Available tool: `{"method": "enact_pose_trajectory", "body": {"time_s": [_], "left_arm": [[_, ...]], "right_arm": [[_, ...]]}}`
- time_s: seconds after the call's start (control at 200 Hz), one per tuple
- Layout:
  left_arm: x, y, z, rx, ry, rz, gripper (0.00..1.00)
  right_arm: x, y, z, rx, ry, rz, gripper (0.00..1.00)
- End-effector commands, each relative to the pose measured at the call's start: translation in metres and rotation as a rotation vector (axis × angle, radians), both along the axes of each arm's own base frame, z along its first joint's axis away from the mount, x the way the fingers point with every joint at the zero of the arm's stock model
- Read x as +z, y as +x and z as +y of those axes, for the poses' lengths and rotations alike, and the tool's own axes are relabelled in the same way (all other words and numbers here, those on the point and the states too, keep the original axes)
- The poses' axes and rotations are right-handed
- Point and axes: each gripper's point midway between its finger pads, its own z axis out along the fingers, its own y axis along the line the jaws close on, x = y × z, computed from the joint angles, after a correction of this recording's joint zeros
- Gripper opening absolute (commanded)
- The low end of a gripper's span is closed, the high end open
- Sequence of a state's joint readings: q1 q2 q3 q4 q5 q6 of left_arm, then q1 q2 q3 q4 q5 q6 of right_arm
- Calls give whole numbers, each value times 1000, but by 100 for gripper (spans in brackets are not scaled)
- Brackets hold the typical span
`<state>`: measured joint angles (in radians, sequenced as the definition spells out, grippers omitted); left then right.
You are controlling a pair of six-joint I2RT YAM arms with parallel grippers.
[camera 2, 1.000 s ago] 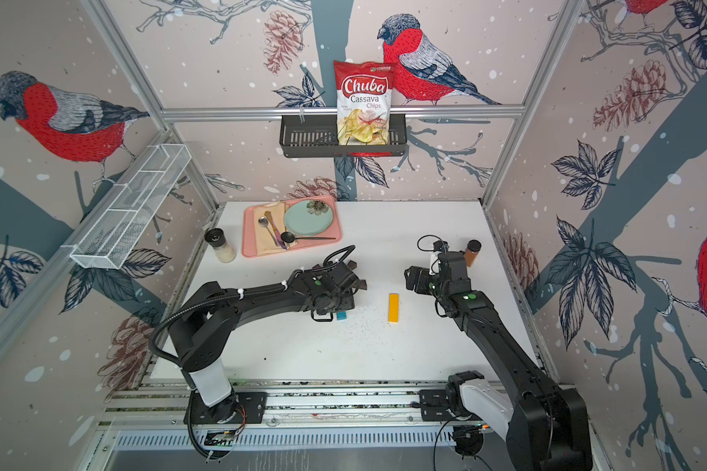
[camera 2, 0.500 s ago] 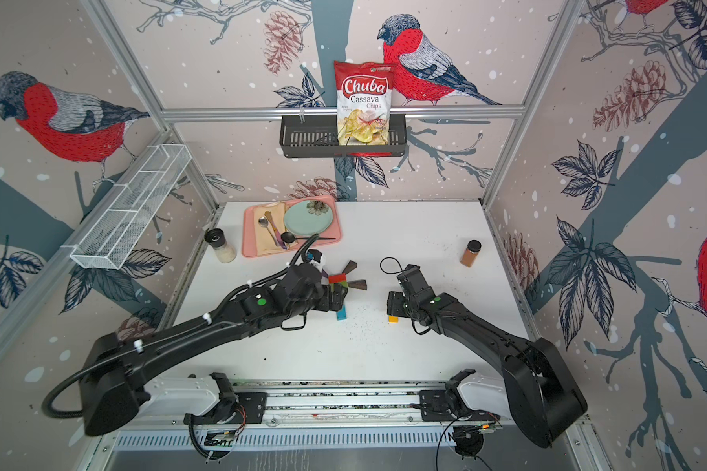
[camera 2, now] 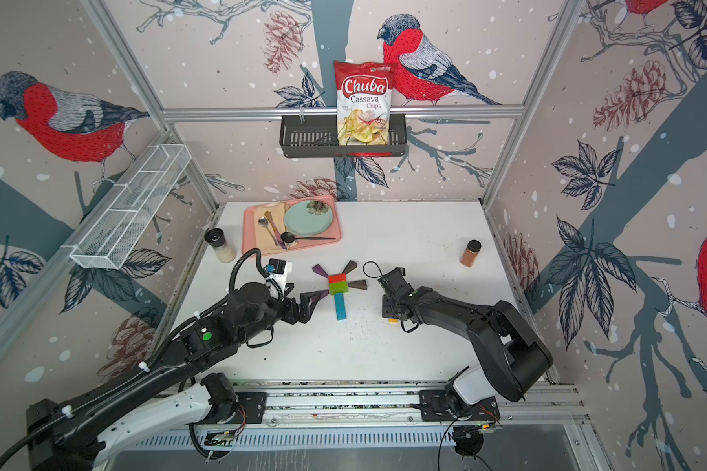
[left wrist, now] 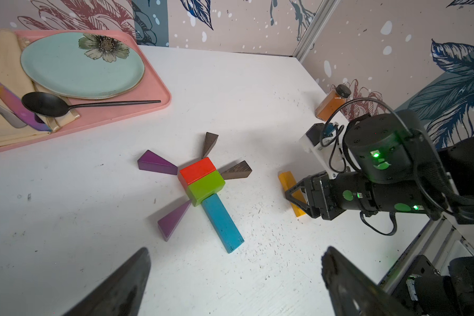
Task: Assemble a small pinwheel with building blocks
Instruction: Pick up the building block from the center of the board, then assemble the building block at the center of the board.
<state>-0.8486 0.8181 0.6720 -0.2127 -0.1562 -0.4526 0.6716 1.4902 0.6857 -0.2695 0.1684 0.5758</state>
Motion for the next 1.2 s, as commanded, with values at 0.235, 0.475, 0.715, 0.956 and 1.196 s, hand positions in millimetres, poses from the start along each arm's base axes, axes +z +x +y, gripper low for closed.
{"method": "enact_pose_trajectory", "body": {"time_s": [0.235, 0.475, 0.715, 0.956, 1.196], "left_arm": [[11, 5, -4, 5, -39, -39, 97], [3, 12, 20, 141, -14, 22, 97], [18, 9, 45, 170, -145, 201, 97], [34, 11, 69, 208, -228, 265, 97], [44, 10, 82, 162, -269, 260, 97]], "right_arm": [[-2, 1, 2, 4, -31, -13, 34], [14, -8, 17, 113, -48, -77, 16], [30, -32, 53, 242, 20, -94, 15], [29, -74, 93, 263, 66, 19, 17], [35, -105, 136, 267, 110, 43, 17]]}}
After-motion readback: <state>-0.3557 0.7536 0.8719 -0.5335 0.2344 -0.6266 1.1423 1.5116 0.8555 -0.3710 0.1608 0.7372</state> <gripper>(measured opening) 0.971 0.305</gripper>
